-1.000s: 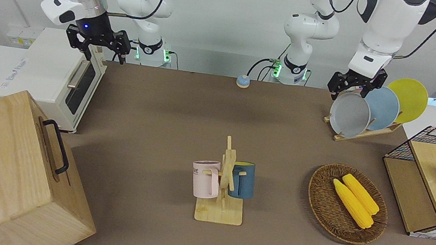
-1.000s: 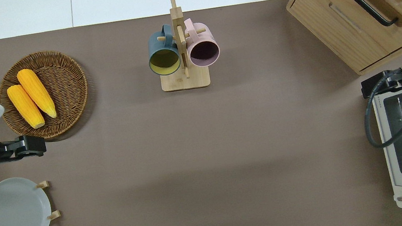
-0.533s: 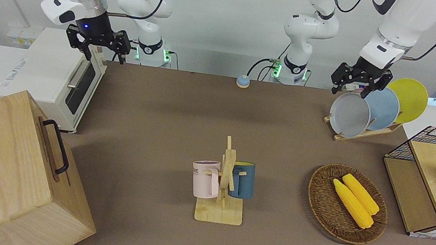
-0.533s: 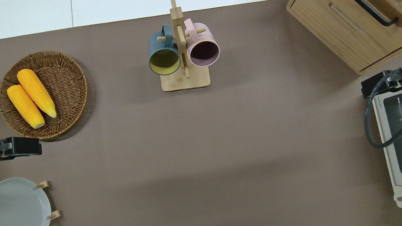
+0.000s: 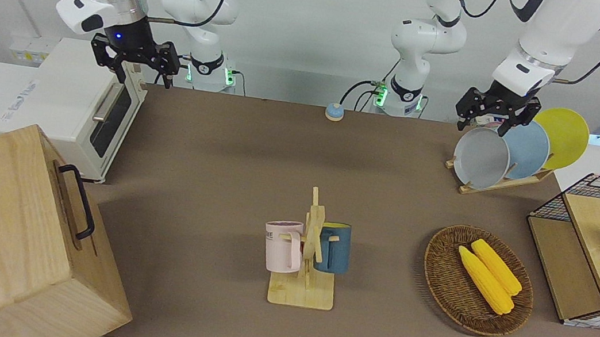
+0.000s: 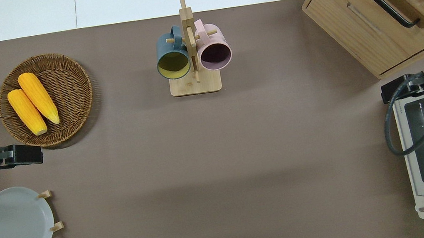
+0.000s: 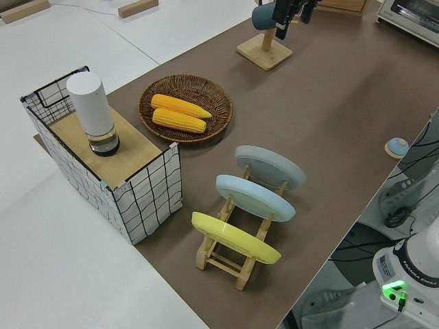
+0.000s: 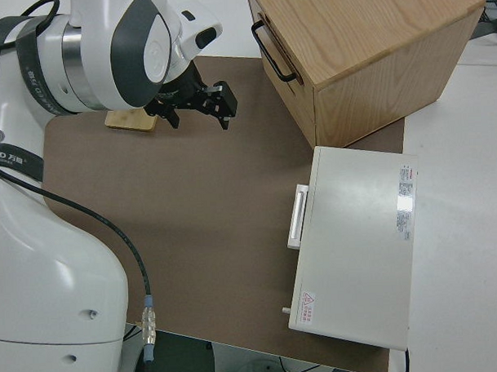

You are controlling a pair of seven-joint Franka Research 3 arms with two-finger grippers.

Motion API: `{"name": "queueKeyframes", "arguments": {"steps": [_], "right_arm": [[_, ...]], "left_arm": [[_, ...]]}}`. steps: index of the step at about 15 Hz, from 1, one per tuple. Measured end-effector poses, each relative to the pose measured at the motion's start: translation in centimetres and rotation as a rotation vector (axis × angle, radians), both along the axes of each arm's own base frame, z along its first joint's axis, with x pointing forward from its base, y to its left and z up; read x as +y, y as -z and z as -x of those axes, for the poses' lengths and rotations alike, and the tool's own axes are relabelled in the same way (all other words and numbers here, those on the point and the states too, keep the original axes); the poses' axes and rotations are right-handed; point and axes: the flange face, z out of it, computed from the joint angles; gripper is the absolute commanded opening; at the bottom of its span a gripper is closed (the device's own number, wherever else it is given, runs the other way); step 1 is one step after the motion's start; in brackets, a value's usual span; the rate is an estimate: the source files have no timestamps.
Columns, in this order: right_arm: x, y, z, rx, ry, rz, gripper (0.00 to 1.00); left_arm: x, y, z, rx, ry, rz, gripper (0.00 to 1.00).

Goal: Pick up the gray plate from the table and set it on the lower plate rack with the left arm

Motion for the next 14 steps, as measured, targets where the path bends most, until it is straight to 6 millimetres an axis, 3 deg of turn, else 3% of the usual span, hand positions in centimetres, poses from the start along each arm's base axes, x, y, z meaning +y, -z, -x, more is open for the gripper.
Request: {"name": "queueKeyframes", "arguments": {"steps": [14], "right_arm": [[0.00, 0.00, 0.00, 0.000, 0.000, 0.000, 0.983]], "left_arm": [[0.46, 0.71, -0.39, 0.014, 0.015, 0.005, 1.00]]}}
